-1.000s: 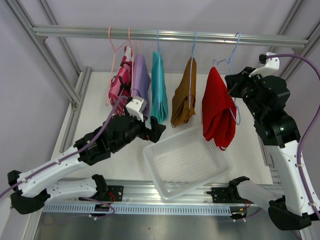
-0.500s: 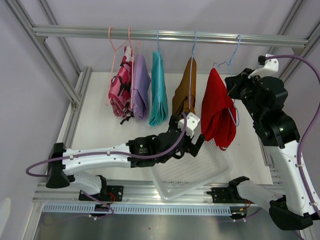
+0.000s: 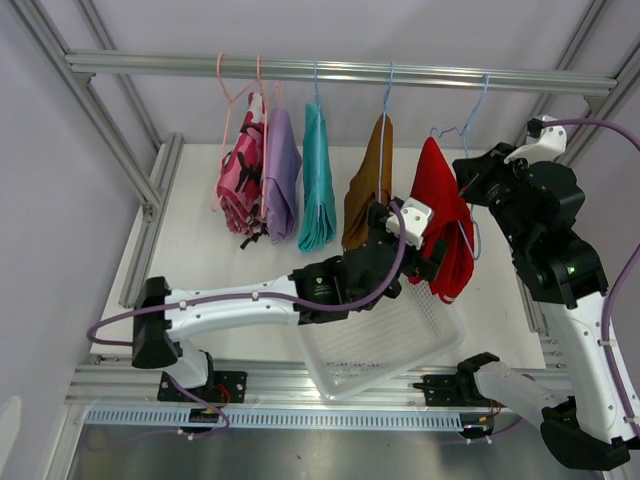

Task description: Remove the trousers from the hanger

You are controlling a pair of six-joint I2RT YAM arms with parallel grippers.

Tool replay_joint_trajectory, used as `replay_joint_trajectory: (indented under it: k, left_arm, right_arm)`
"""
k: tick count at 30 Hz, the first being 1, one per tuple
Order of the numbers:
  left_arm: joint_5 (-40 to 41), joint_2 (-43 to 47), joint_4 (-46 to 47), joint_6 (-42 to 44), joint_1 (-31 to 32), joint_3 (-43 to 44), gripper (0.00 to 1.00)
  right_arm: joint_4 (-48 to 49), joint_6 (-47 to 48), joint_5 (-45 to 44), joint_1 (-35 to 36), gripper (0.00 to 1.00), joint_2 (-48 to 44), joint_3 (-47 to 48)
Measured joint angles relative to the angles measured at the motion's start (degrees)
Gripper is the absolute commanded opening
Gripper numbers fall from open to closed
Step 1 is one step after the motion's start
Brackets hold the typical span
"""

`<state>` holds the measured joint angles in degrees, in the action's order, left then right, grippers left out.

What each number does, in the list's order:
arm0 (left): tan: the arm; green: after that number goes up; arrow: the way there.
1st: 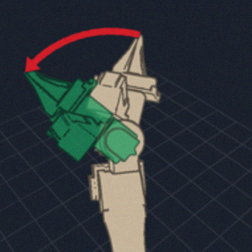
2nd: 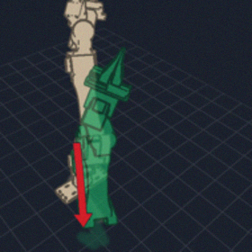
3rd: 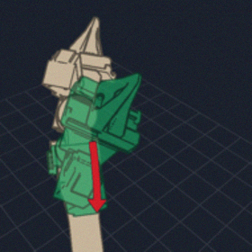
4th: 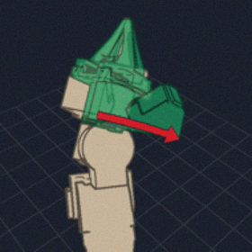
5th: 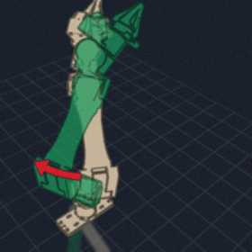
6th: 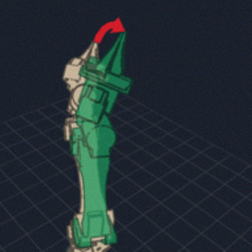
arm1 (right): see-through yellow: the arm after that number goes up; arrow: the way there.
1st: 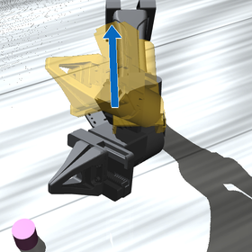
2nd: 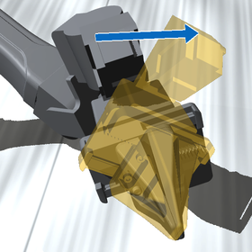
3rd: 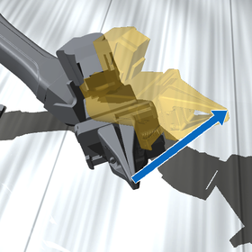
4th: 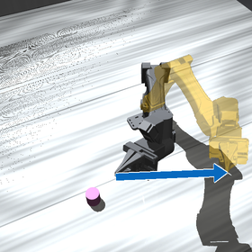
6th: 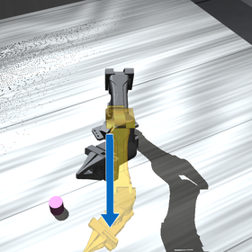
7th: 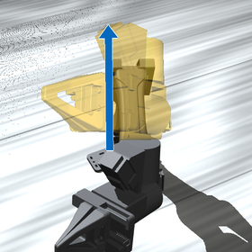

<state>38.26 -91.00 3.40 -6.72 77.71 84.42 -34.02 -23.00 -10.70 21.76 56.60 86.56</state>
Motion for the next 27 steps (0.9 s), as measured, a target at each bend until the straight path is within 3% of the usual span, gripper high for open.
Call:
replay_joint_trajectory:
  k: [9, 27]
  left_arm:
    - [3.04, -9.11, 3.48, 2.19, -0.02, 3.43, 0.99]
    - [5.03, -14.32, 5.6, 2.23, -4.48, 8.22, 0.98]
  right_arm:
    - [-0.13, -0.76, 0.74, 0.24, 0.0, -0.11, -1.57]
    - [0.96, -0.96, 2.86, 0.26, 0.0, -2.73, -5.42]
